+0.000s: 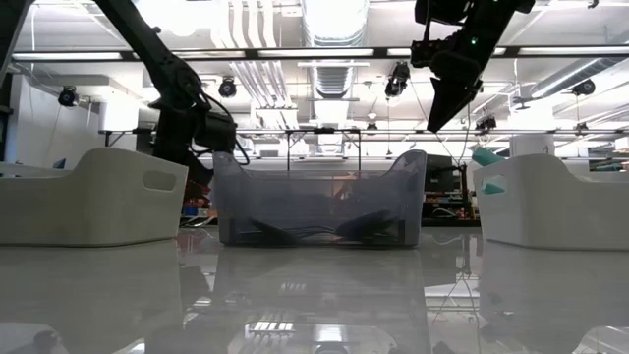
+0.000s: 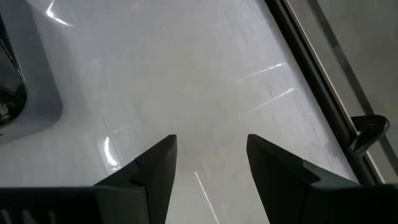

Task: Sort silverware by color (type)
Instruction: Put the black spoon into the black bin

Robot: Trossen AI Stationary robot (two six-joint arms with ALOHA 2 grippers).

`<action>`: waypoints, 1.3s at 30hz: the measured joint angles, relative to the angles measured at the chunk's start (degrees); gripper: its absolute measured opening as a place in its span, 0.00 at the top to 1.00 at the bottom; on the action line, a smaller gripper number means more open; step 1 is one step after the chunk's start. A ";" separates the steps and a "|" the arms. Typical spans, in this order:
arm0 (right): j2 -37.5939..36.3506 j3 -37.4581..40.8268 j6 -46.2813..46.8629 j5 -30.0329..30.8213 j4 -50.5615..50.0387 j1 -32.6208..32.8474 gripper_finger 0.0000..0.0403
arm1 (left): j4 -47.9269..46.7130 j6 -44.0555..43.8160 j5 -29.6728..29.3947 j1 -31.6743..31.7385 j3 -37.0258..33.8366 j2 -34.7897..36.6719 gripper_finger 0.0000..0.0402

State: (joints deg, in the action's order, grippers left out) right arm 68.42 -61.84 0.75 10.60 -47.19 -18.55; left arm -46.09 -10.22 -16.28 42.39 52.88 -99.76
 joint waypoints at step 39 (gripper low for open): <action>0.00 0.00 -2.09 0.01 3.79 0.00 0.54 | 6.34 5.85 14.31 -8.30 16.85 3.97 1.00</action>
State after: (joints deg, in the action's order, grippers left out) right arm 68.42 -61.84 -1.34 10.61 -43.39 -18.55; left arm -39.75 -4.37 -1.98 34.09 69.73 -95.79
